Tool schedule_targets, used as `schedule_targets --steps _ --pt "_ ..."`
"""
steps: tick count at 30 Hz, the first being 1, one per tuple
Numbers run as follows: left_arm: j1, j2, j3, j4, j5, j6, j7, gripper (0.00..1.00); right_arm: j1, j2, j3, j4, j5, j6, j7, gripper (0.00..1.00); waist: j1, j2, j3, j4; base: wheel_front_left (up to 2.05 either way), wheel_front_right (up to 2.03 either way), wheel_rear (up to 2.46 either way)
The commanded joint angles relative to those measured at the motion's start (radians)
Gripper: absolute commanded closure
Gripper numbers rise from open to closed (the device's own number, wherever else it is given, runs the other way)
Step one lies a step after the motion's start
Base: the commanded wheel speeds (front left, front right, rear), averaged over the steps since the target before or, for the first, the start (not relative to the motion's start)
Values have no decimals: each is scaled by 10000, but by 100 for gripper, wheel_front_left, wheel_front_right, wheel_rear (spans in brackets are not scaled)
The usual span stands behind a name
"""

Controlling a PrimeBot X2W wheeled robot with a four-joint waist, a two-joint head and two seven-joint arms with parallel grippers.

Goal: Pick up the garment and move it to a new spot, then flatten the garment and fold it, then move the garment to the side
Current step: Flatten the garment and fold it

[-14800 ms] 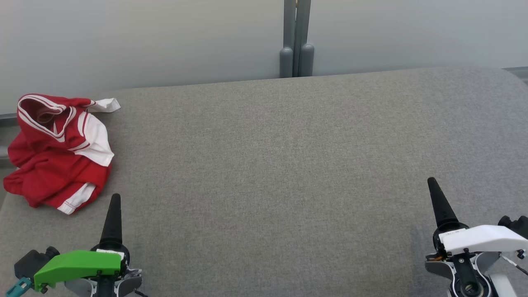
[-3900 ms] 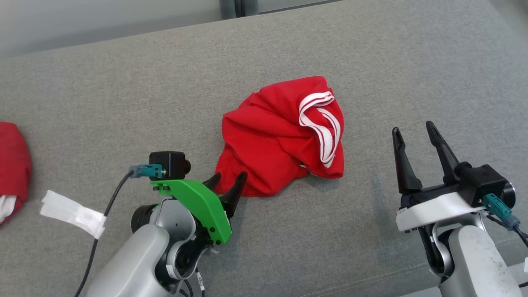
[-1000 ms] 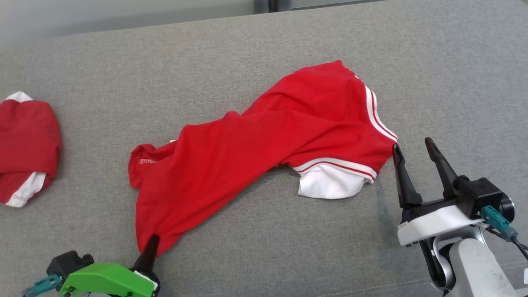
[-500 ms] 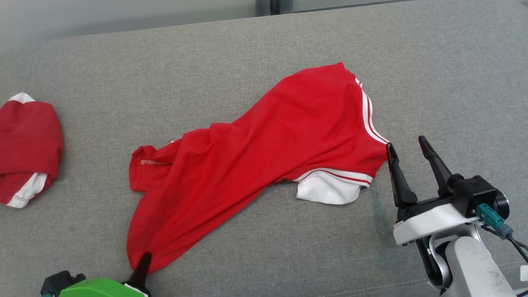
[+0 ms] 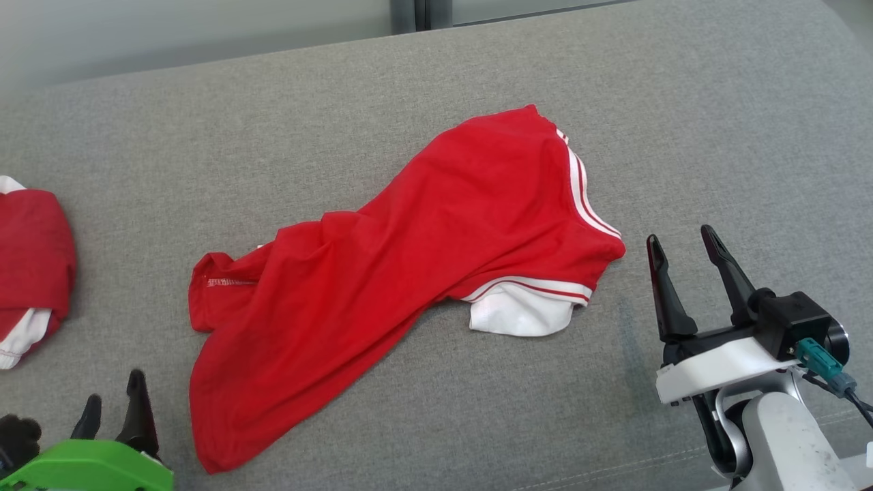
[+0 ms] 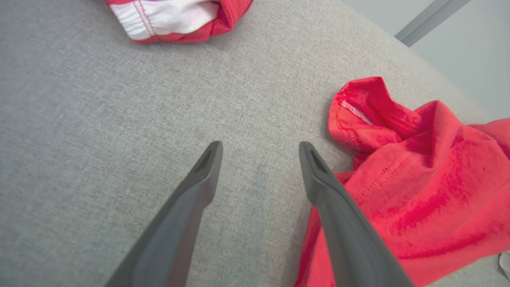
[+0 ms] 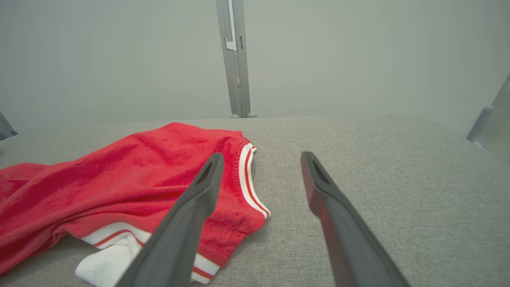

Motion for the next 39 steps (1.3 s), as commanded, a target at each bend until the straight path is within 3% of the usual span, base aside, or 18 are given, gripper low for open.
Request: schedule_targets --steps 1,6,12,16,19,26,33,34,35,36,39 --pt "-117 116 -179 -259 333 149 -15 0 119 14 -12 -38 6 -3 -30 0 0 0 -9 -48 0 0 0" --pt "-1067 375 -1469 -2009 1389 305 741 0 -87 55 71 -26 16 -3 -30 0 0 0 44 -312 0 0 0" --pt "-2525 -400 -3596 -2989 2000 -102 2089 0 -257 158 37 -127 3 -3 -30 0 0 0 213 -960 0 0 0" --pt "-3329 -1041 -4806 -2421 2328 -297 2914 0 -287 250 -75 -195 23 -3 -30 0 0 0 400 -1488 0 0 0" --pt "-3904 -1486 -5364 -1198 2394 -384 3434 0 -348 360 -182 -295 25 -3 -30 0 0 0 592 -2031 0 0 0" --pt "-4594 -1655 -5232 1136 2756 -228 3120 0 -293 463 -345 -577 -55 -3 -30 0 0 0 741 -2792 0 0 0" --pt "-4664 -1965 -5385 1952 2441 -627 3224 0 -106 492 -489 -661 -113 -3 -30 0 0 0 713 -3012 0 0 0" --pt "-4640 -2060 -5415 2002 2344 -720 3251 51 -104 495 -499 -656 -121 -3 -30 0 0 0 700 -3029 0 0 0" --pt "-4633 -2200 -5415 1992 2234 -856 3192 94 -100 498 -501 -647 -128 -3 -30 0 0 0 686 -3039 0 0 0" --pt "-4640 -2277 -5409 1976 2185 -973 3139 100 -100 498 -498 -633 -121 -3 -30 0 0 0 668 -3050 0 0 0" --pt "-4787 -2352 -5385 1997 2250 -1102 2928 100 -140 497 -438 -597 -152 -3 -30 0 0 0 570 -3100 0 0 0"
